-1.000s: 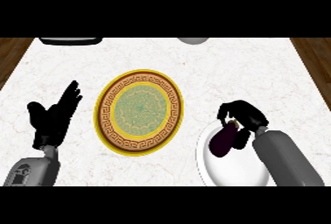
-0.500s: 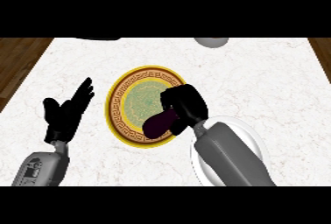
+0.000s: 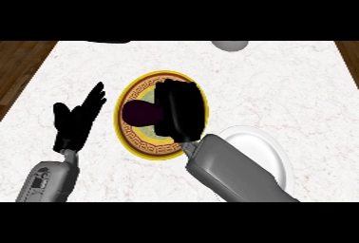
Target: Pick the eggplant from the plate and place it in the plate
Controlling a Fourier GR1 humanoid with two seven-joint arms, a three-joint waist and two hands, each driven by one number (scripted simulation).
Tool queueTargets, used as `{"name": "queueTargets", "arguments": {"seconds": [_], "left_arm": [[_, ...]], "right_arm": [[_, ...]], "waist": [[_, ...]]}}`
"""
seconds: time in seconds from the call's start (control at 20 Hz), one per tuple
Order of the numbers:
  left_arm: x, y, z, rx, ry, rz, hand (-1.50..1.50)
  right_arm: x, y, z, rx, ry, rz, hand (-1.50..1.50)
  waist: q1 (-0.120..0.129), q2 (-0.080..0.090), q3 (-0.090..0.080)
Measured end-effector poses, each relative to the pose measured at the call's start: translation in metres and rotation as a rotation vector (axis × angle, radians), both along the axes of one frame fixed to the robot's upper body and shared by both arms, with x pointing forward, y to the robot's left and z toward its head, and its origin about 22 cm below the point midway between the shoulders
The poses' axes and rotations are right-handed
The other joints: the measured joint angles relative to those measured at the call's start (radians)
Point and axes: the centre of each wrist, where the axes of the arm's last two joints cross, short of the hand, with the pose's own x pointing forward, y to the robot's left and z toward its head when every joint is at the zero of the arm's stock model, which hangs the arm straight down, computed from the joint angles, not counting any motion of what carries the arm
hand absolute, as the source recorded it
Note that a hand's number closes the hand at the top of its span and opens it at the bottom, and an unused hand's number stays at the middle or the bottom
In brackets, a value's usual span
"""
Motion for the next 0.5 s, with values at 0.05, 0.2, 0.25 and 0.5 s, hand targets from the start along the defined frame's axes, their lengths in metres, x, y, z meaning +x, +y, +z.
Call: {"name": "queueTargets", "arguments": {"seconds": [0.05, 0.2, 0.25, 0.5], "left_arm": [[0.001, 0.000, 0.000, 0.000, -0.002, 0.003, 0.00], [0.003, -0.001, 0.002, 0.001, -0.012, 0.001, 0.00], [0.003, -0.003, 0.002, -0.001, -0.013, 0.006, 0.00], [0.000, -0.004, 0.001, 0.000, -0.014, 0.020, 0.00]], "right_arm": [[-0.003, 0.005, 0.002, 0.019, -0.006, -0.030, 1.50], [-0.009, 0.017, 0.004, 0.052, -0.015, -0.096, 1.50], [-0.011, 0.021, 0.006, 0.055, -0.021, -0.111, 1.50], [-0.011, 0.029, 0.001, 0.017, -0.050, -0.146, 1.50]], "waist": [[0.000, 0.002, 0.000], [0.001, 0.010, 0.001], [-0.002, 0.011, 0.001], [-0.015, 0.016, 0.002]]}}
